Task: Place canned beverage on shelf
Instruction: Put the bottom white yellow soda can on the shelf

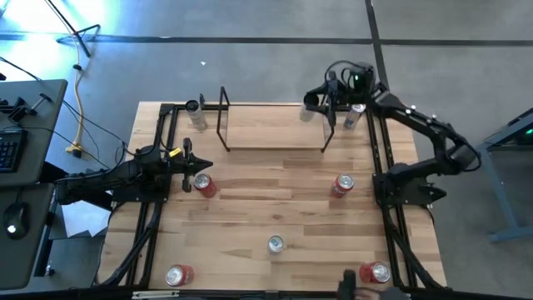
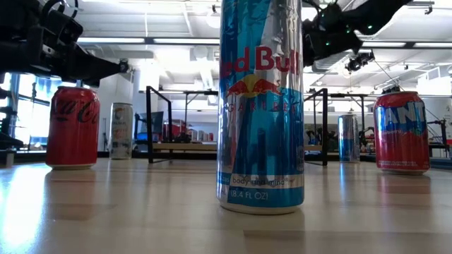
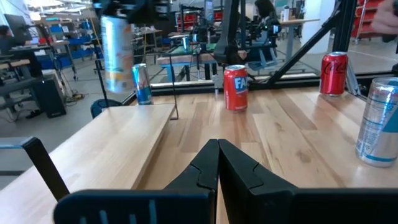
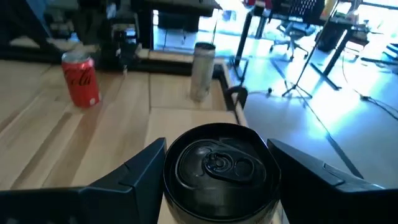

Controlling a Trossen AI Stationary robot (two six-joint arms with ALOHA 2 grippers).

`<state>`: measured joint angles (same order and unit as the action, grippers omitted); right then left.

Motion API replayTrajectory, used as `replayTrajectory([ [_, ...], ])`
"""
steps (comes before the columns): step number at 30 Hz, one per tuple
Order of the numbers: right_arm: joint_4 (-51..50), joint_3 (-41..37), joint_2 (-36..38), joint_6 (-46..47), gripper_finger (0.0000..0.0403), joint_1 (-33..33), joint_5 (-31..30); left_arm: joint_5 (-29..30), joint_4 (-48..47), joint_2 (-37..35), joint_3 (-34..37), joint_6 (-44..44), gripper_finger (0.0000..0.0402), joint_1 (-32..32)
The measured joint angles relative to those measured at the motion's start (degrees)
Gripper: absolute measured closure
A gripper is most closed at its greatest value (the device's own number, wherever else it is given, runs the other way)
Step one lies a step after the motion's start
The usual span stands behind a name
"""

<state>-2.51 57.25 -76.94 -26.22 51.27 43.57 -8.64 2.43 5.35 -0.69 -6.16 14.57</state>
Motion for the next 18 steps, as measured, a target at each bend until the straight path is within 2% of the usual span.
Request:
replayTrajectory([
  [10,-10.9,15.2,-16.7,-7.0,0.0169,3.1,3.6,0.0,-0.1,0.0,0.0,-0.1,0.0401,0.0],
  [18,-15.2,22.1,-24.2,-9.3,0.0169,3.5,3.7,0.0,-0.1,0.0,0.0,-0.1,0.0401,0.0],
])
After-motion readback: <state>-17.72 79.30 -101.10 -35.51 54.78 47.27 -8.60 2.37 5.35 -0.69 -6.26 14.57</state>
